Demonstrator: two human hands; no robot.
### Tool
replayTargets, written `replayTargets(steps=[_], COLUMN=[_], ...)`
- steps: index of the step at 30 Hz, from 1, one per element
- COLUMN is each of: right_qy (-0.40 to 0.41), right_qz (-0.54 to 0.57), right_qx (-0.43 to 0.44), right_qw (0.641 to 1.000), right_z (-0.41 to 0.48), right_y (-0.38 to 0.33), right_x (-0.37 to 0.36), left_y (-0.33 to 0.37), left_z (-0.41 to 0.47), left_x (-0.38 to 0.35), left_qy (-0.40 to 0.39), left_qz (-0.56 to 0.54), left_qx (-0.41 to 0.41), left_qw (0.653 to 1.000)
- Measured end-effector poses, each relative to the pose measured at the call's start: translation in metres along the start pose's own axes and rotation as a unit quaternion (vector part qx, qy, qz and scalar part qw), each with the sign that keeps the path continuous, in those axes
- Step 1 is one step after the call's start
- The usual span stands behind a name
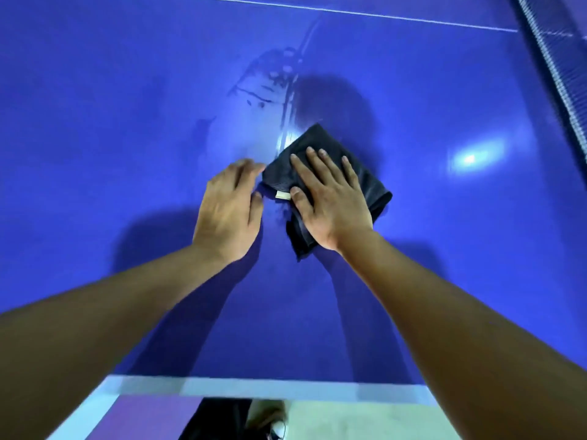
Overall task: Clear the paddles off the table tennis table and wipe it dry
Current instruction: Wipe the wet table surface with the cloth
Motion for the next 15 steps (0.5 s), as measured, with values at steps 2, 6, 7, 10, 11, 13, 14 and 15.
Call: replayTargets(steps=[2,6,7,10,11,13,14,15], right_qy=[0.002,-0.007,-0.005,0.004,0.005,0.000,-0.001,-0.002], right_qz=[-0.001,0.004,0.009,0.029,0.031,0.034,0.034,0.035], right_qx=[0.006,0.013,0.017,0.021,0.020,0.008,-0.001,-0.012], right_qw=[1.000,1.000,1.000,0.999,0.999,0.999,0.999,0.999], right_z=[-0.041,-0.123,-0.143,-0.195,-0.209,-0.227,-0.231,-0.234], right_y=[-0.015,-0.048,-0.057,-0.083,-0.091,-0.103,-0.105,-0.105], right_x=[-0.008,-0.028,-0.032,-0.044,-0.048,-0.056,-0.059,-0.060], left_y=[0.005,0.003,0.003,0.005,0.006,0.005,0.005,0.006], left_z=[-0.058,-0.167,-0.190,-0.245,-0.259,-0.280,-0.286,-0.290], left_x=[0.007,0.019,0.022,0.034,0.037,0.041,0.042,0.042], left_qy=[-0.022,-0.079,-0.083,-0.096,-0.100,-0.113,-0.122,-0.129], left_qz=[0.016,0.066,0.075,0.070,0.068,0.066,0.064,0.061], left_qx=[-0.008,0.010,0.015,0.021,0.018,0.017,0.016,0.015], left_qw=[1.000,0.995,0.994,0.993,0.992,0.991,0.990,0.990])
Point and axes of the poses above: each hand's wrist, its own z-axis towards the middle knuckle, its own x-axis out of the back of the hand, y = z × x, the point moved 9 cm from there along z, towards the middle knuckle, and after that the axes turned 14 degrees about z, right-handed, at the moved point
